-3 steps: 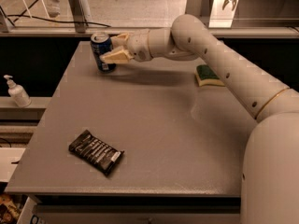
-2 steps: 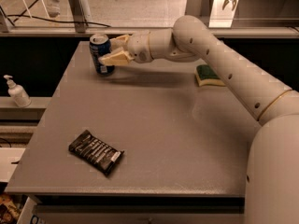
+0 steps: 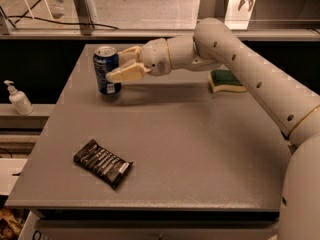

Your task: Move pepsi can near rxbar chocolate

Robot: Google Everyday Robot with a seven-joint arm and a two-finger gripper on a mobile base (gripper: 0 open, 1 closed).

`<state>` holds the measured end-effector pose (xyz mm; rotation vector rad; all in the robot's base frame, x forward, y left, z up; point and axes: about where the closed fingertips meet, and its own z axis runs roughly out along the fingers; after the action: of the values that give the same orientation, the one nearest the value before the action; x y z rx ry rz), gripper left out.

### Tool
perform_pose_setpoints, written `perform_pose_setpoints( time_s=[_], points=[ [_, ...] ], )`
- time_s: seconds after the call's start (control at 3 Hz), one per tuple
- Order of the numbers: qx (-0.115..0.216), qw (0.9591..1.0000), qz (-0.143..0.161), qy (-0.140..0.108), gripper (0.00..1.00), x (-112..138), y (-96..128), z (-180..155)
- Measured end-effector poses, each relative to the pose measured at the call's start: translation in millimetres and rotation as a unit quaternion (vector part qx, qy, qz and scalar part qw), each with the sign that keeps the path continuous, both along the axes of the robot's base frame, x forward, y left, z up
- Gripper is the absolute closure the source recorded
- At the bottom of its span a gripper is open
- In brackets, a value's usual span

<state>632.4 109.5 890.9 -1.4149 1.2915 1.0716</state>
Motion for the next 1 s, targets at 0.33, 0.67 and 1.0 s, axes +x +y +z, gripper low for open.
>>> perform_pose_setpoints(
  time_s=[0.33,0.67,1.0],
  points=[
    [-0.008,0.9976,0.061,0.032,1.0,-52.1,-6.2,-3.3],
    [-0.027,0.9925,0.11,0.045,1.0,-99.1,-15.2,-8.7],
    [-0.056,0.9867,0.148,0.034,1.0,-134.8,-25.5,-15.9]
  ],
)
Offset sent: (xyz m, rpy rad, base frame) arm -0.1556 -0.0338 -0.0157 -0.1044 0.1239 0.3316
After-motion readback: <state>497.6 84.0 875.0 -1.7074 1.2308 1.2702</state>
